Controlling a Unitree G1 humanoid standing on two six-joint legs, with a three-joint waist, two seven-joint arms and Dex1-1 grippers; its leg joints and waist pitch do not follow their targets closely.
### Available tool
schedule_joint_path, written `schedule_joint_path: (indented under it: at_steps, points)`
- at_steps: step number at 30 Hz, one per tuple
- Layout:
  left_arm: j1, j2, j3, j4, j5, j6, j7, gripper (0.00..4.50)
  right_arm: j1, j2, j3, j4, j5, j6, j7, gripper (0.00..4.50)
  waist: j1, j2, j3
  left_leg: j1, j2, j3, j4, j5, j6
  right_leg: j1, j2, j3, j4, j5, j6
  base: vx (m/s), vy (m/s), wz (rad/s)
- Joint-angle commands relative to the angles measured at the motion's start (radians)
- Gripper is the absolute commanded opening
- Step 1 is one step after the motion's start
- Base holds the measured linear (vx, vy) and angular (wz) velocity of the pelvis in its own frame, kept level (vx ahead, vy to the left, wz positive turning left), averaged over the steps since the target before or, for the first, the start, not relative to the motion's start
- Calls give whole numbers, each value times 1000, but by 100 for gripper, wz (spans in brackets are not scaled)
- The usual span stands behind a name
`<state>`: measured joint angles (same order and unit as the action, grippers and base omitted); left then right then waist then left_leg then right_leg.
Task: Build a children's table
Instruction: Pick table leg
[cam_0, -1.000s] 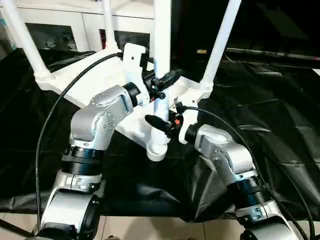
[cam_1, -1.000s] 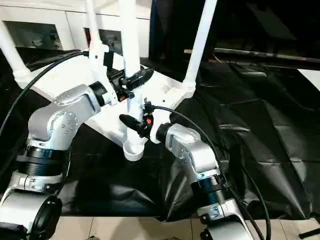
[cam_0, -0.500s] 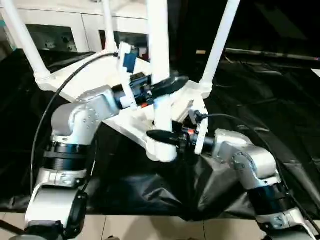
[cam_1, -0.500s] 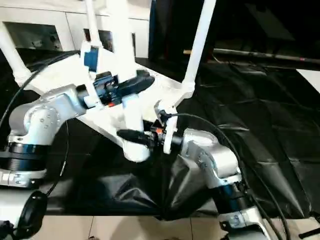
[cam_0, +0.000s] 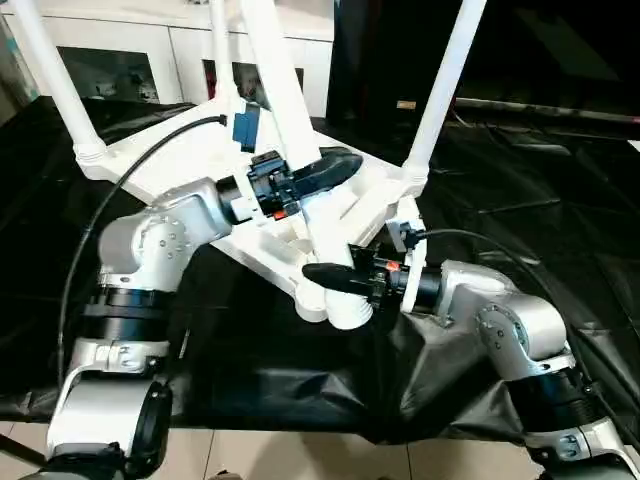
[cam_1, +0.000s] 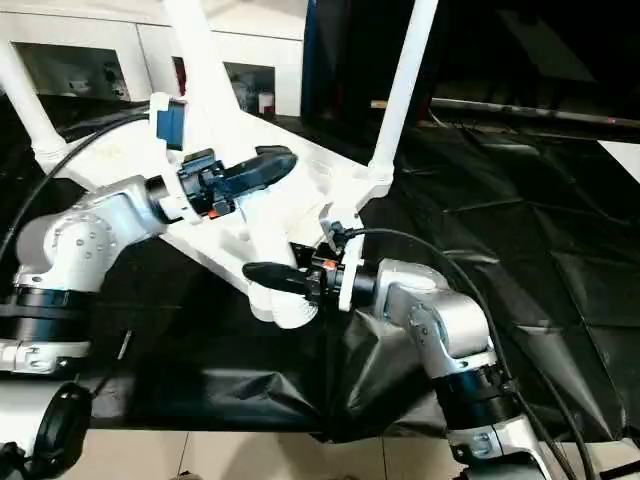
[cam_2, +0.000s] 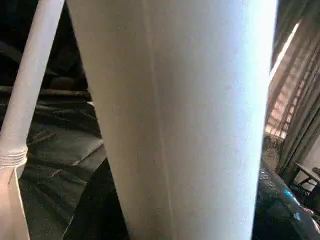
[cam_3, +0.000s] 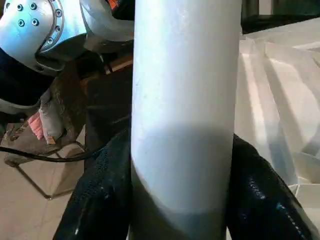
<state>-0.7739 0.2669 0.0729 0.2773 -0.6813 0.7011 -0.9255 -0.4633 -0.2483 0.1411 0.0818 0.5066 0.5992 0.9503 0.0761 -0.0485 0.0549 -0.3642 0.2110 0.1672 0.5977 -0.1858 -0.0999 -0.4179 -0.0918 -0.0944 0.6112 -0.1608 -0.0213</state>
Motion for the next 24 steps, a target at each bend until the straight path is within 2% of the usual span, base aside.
schedule_joint_path:
  at_steps: [1,4,6,7,8,17,18,19,20,21,24]
  points:
    - [-32,12,32,25,36,-21,69,191,-4,-1,9,-69,28,-20,44,191,3,1,-73,2,10,7,-65,-124,12,70,-43,47,-66,-232,-148,0,0,0]
    - [-40,10,36,26,34,-17,79,190,-2,2,13,-67,16,-30,36,191,6,1,-73,0,10,8,-64,-116,12,71,-43,47,-64,-221,-150,0,0,0]
    - [-45,17,21,18,45,-7,80,188,-4,15,21,-52,-19,-72,8,191,6,1,-74,0,10,7,-64,-111,12,71,-43,47,-63,-215,-150,0,0,0]
    - [-45,23,7,14,58,-11,78,187,-6,19,19,-47,-17,-68,4,247,6,1,-73,0,9,8,-65,-114,9,70,-43,47,-65,-222,-148,0,0,0]
    - [-44,29,-7,10,73,-22,72,186,-8,21,18,-42,-13,-59,3,261,7,2,-73,1,10,7,-65,-117,8,70,-43,47,-64,-225,-148,0,0,0]
    - [-43,36,-22,6,90,-33,65,185,-13,18,21,-36,-17,-52,2,261,12,2,-73,2,11,8,-66,-119,7,70,-43,47,-64,-217,-148,0,0,0]
    - [-43,40,-33,2,102,-41,61,184,-16,16,23,-31,-22,-48,-1,291,11,2,-73,2,11,7,-66,-120,6,70,-43,47,-64,-220,-146,0,0,0]
    - [-56,55,-80,-20,121,-45,16,184,-46,-20,43,-14,-34,-11,28,298,9,-19,-73,1,11,9,-66,-115,9,72,-42,47,-67,-228,-140,0,0,0]
    - [-61,61,-99,-29,129,-47,-3,184,-58,-36,51,-8,-37,4,41,298,12,-6,-74,3,12,5,-68,-110,8,72,-41,47,-61,-237,-134,0,0,0]
    - [-67,67,-118,-37,135,-49,-22,184,-70,-51,58,-2,-38,19,55,298,11,-4,-72,4,13,7,-67,-113,9,69,-43,49,-64,-238,-130,0,0,0]
    - [-69,84,-148,-50,135,-40,-68,181,-77,-79,61,-9,-20,54,105,298,12,-7,-72,3,13,7,-66,-110,5,71,-45,49,-62,-230,-135,0,0,0]
